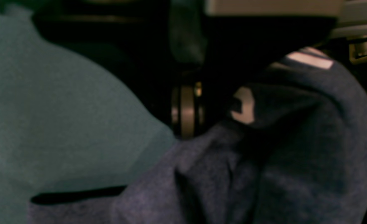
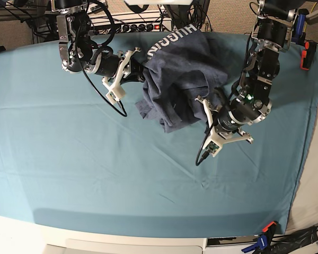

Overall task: Fold the T-shirt properly
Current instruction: 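Grasp the bundle's opposite sides with both grippers and lift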

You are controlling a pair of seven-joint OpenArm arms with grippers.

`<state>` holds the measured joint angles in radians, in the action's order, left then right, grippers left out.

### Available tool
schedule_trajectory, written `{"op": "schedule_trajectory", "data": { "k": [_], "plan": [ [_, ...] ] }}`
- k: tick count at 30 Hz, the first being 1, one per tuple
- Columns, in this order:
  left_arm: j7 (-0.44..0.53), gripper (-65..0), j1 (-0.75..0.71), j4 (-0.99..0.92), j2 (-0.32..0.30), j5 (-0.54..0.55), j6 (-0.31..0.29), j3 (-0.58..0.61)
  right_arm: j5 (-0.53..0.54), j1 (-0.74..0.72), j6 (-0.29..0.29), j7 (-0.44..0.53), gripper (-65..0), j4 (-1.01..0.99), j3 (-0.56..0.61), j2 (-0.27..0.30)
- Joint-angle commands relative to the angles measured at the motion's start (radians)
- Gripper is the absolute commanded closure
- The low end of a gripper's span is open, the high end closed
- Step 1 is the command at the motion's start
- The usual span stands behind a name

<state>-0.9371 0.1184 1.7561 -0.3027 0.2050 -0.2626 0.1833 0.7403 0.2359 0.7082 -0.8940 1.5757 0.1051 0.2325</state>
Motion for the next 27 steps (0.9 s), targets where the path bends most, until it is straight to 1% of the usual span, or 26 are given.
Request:
{"op": "schedule_trajectory", "data": {
  "k": [1,4,6,8,10,12,14,17,18,21,27],
  "plan": [
    [0.016,0.0,0.024,0.01,-0.023,-0.02,0.003,-0.003,-0.082,0.018,-0.01,-0.113,0.0,-0.01,0.007,0.011],
    [-0.031,0.0,0.026,0.008,-0.094,-0.025,0.01,-0.003,-0.083,0.016,-0.01,-0.109,0.0,-0.01,0.007,0.011],
    [-0.065,0.0,0.02,0.008,-0.159,0.015,0.038,-0.003,-0.083,0.013,-0.01,-0.103,0.0,-0.01,0.007,0.011],
    [-0.077,0.0,0.002,0.008,-0.227,0.066,0.038,-0.01,-0.083,0.01,-0.01,-0.101,0.0,-0.01,0.007,0.011],
    [-0.092,0.0,-0.03,0.008,-0.282,0.116,0.037,-0.034,-0.086,0.009,-0.01,-0.1,0.0,-0.01,0.007,0.011],
    [-0.107,0.0,-0.076,0.008,-0.32,0.177,0.032,-0.067,-0.087,0.006,-0.01,-0.1,0.0,-0.01,0.007,0.011],
    [-0.117,0.0,-0.135,0.009,-0.335,0.238,0.013,-0.103,-0.092,0.001,-0.01,-0.1,0.0,-0.01,0.007,0.011],
    [-0.118,0.0,-0.22,0.01,-0.325,0.312,-0.027,-0.128,-0.107,-0.007,-0.01,-0.095,0.0,-0.01,0.007,0.011],
    [-0.117,0.0,-0.241,0.01,-0.314,0.321,-0.027,-0.128,-0.108,-0.007,-0.01,-0.093,0.0,-0.01,0.007,0.011],
    [-0.102,0.0,-0.274,0.01,-0.257,0.324,-0.028,-0.128,-0.108,-0.005,-0.01,-0.094,0.0,-0.01,0.007,0.011],
    [-0.093,0.0,-0.253,0.009,-0.127,0.357,-0.08,-0.127,-0.104,0.006,-0.01,-0.105,0.0,-0.01,0.007,0.011]
  ]
}}
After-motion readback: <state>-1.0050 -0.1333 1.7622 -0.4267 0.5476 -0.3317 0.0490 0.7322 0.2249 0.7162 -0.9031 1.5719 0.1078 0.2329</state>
